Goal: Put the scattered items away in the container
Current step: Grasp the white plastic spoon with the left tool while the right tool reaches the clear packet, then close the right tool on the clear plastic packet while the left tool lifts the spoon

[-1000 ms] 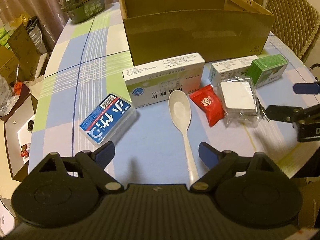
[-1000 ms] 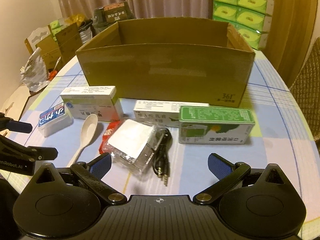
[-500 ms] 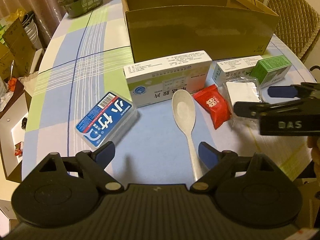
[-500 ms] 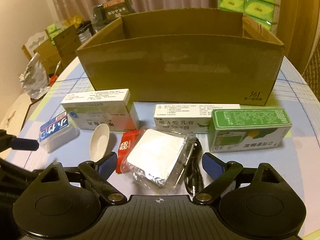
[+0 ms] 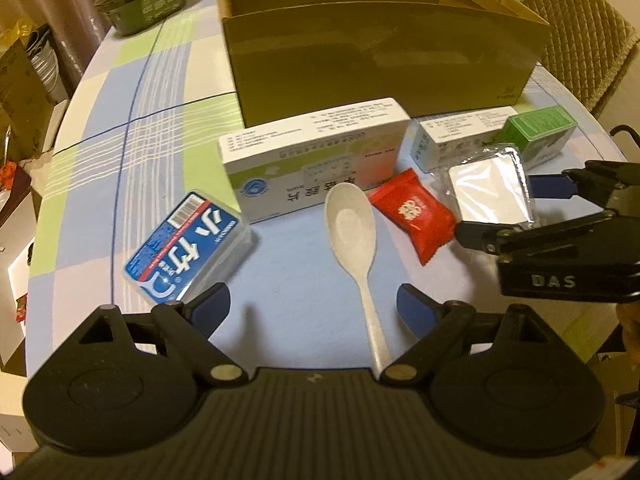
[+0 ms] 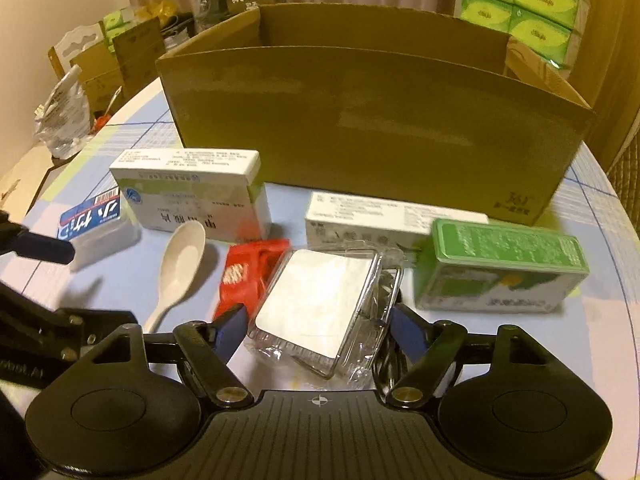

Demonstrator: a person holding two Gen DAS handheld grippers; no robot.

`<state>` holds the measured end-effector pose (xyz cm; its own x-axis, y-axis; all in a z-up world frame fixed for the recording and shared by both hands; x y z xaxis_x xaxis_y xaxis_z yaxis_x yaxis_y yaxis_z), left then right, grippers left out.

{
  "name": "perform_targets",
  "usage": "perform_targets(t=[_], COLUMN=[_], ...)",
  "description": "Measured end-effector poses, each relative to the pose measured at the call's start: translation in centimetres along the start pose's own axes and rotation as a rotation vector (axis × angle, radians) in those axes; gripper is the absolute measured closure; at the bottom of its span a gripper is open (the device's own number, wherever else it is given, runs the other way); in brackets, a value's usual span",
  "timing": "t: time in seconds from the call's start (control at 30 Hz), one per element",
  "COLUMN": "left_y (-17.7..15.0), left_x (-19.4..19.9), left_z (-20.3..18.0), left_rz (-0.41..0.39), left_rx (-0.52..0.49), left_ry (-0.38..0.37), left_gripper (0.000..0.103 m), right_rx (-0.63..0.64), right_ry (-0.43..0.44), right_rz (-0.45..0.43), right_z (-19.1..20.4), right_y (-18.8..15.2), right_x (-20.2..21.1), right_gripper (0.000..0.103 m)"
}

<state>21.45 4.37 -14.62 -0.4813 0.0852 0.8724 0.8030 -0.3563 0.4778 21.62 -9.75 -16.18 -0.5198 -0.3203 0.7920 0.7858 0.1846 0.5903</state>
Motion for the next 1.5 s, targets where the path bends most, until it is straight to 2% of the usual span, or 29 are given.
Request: perform_targets(t=[0.03, 0.07, 0.1, 0.17, 0.3, 0.43, 0.53, 0.57, 0.83, 0.93, 1.0, 1.27, 1.5], left_y=[0.1, 0.1, 0.2, 0.4, 0.7, 0.9, 1.2, 1.4, 3.0, 3.2, 3.3, 3.1, 2.8], left_x=[-0.1, -0.1, -0.2, -0.5, -1.5, -2.1, -2.5, -2.6, -3.6, -4.2, -4.2, -3.1, -1.6], left_z=[-0.2, -0.4, -0.7, -1.2, -2.2, -2.5, -2.5, -2.4, -1.5, -1.6, -1.5, -1.1, 0.1], left_rz=[-0.002, -0.002, -0.003, -0.001, 0.019, 0.019, 0.013, 0.008, -0.042, -0.04, -0.055, -0.072, -0.091], left_rx=[-0.007, -0.015, -0.025, -0.044, -0.08, -0.077, -0.068, -0.062, -0.049, -0.051, -0.049, -0.047, 0.009], left_ry=[-0.004, -0.008, -0.012, -0.022, -0.049, -0.068, -0.068, -0.067, -0.039, -0.038, -0.03, -0.019, -0.032], left_gripper=[0.015, 0.015, 0.015, 0.018, 0.035, 0.038, 0.051, 0.053, 0.053, 0.063, 0.074, 0.075, 0.075], right_rx=[-0.004, -0.008, -0.003, 0.003, 0.024, 0.029, 0.045, 0.049, 0.063, 0.064, 0.063, 0.067, 0.103], right_ry=[0.001, -0.001, 0.001, -0.001, -0.004, 0.004, -0.004, 0.002, 0.014, 0.014, 0.011, 0.013, -0.023], right_rz=[0.002, 0.001, 0.0, -0.002, -0.002, -0.011, -0.028, -0.035, -0.031, -0.037, -0.043, -0.052, -0.044], right_z=[-0.4, -0.8, -1.2, -1.9, -2.4, -2.5, -2.5, -2.5, -2.0, -2.0, -2.1, -1.6, -0.4], right_y=[-0.2, -0.4, -0.5, -0.7, -1.0, -1.1, -1.3, -1.3, -1.2, -1.0, -0.9, -0.7, -1.0], right_x=[0.3, 0.7, 1.1, 1.8, 2.5, 2.5, 2.5, 2.5, 1.6, 1.4, 1.3, 1.1, 0.1], right_gripper=[0.028, 0.046, 0.059, 0.062, 0.062, 0.059, 0.029, 0.027, 0.027, 0.027, 0.027, 0.027, 0.027])
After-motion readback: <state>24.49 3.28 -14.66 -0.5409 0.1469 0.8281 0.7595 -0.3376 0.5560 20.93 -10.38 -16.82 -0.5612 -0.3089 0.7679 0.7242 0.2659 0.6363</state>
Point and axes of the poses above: each gripper's, at about its wrist camera, not at the fingertips, and x roughly against the way its jaws point, z to its left, y to its top, the point moved 8 cm from there along -x, roughly the way its jaws point, and after that the axes turned 10 degrees about -x, right-handed, at the moved point
